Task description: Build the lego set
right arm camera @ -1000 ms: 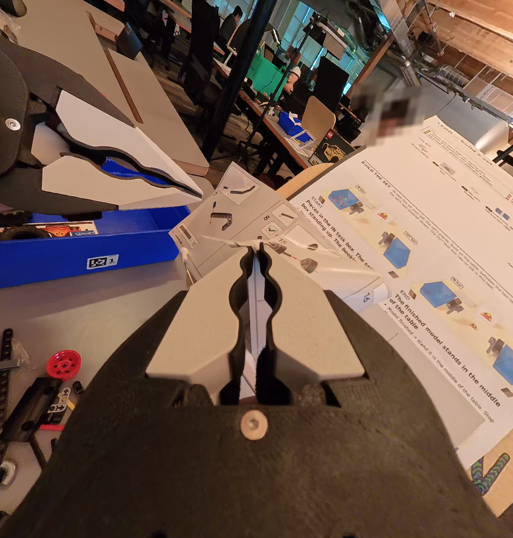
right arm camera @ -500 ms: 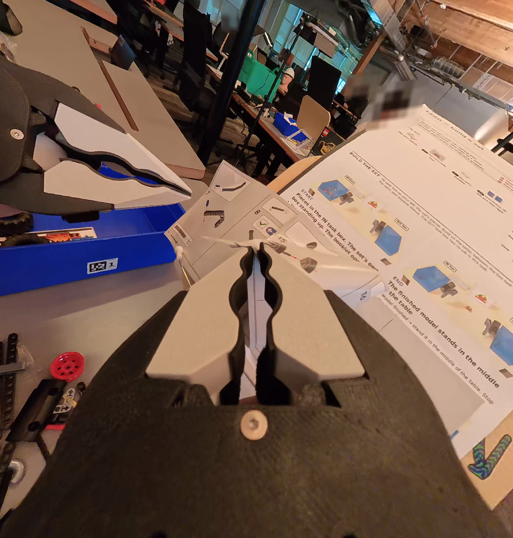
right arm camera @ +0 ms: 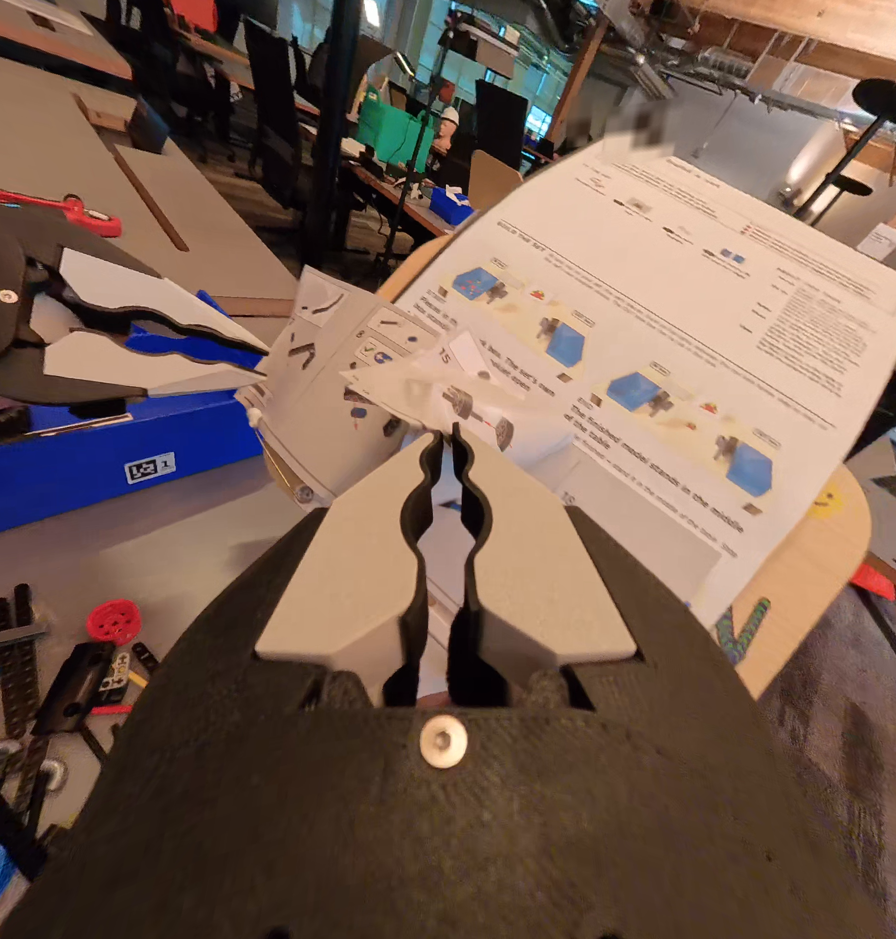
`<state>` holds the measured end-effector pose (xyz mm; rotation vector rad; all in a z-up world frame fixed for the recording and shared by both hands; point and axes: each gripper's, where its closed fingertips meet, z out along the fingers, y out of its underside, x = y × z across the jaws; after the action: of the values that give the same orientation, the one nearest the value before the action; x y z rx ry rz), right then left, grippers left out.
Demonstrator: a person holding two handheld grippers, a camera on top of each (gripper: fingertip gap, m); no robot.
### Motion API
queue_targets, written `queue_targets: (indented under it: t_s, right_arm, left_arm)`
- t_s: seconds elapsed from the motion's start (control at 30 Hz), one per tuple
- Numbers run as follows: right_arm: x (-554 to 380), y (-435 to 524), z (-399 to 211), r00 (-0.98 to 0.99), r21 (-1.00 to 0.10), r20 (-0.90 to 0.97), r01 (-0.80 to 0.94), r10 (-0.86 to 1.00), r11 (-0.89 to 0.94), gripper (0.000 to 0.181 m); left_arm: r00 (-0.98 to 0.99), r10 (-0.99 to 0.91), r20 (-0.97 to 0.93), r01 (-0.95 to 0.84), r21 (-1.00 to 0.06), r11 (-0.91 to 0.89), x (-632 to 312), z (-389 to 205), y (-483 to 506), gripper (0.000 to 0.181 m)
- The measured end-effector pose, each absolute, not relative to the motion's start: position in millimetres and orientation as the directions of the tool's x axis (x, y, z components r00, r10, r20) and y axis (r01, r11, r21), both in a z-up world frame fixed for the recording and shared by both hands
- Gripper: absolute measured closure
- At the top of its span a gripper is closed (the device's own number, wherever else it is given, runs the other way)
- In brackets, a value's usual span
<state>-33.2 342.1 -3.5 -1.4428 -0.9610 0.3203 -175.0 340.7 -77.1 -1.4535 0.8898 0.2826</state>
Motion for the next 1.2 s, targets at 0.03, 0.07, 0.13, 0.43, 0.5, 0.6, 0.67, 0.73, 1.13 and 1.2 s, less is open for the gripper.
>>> queue_targets:
  t_s: [0.03, 0.07, 0.13, 0.43, 0.5, 0.6, 0.67, 0.73, 1.13, 1.2]
  right_arm:
    - [-28.4, 342.1, -5.1, 0.611, -0.925, 0.346, 0.349, 0.712, 0.150, 0.180]
    - [-24.1, 341.6, -7.4, 0.614, -0.928, 0.336, 0.347, 0.714, 0.138, 0.179]
    - [-15.0, 340.3, -10.4, 0.625, -0.927, 0.337, 0.352, 0.704, 0.132, 0.179]
    - [9.7, 338.3, -16.3, 0.658, -0.927, 0.330, 0.360, 0.676, 0.103, 0.181]
    - [8.7, 341.9, -23.3, 0.651, -0.929, 0.316, 0.361, 0.690, 0.084, 0.181]
    - [6.2, 343.5, -29.0, 0.638, -0.929, 0.306, 0.362, 0.707, 0.075, 0.181]
    - [4.5, 343.5, -30.2, 0.627, -0.929, 0.298, 0.364, 0.720, 0.068, 0.181]
    - [3.3, 344.8, -31.5, 0.619, -0.930, 0.287, 0.364, 0.731, 0.057, 0.181]
    - [-7.6, 340.9, -28.3, 0.582, -0.935, 0.284, 0.344, 0.762, 0.086, 0.181]
    - [-7.7, 341.0, -28.3, 0.582, -0.935, 0.285, 0.345, 0.761, 0.087, 0.181]
  left_arm:
    - [0.656, -0.349, -0.670, -0.664, -0.731, 0.156, -169.8, -77.8, 339.5, 0.169]
    - [0.648, -0.359, -0.671, -0.665, -0.729, 0.162, -164.3, -79.0, 338.2, 0.168]
    - [0.627, -0.384, -0.678, -0.673, -0.719, 0.173, -150.8, -83.1, 335.2, 0.166]
    - [0.540, -0.421, -0.729, -0.691, -0.669, 0.272, -70.1, -85.9, 330.7, 0.156]
    - [0.541, -0.423, -0.727, -0.674, -0.675, 0.299, -51.0, -78.2, 333.6, 0.152]
    - [0.532, -0.459, -0.712, -0.658, -0.688, 0.306, -26.8, -74.1, 342.1, 0.147]
    - [0.543, -0.536, -0.647, -0.585, -0.749, 0.311, -9.2, -69.4, 341.0, 0.142]
    - [0.541, -0.657, -0.525, -0.434, -0.843, 0.317, 6.6, -58.6, 329.8, 0.141]
    - [0.493, -0.870, -0.016, 0.106, -0.991, 0.078, 1.1, -19.3, 328.0, 0.161]
    - [0.488, -0.873, 0.010, 0.129, -0.990, 0.060, 0.1, -17.5, 329.8, 0.174]
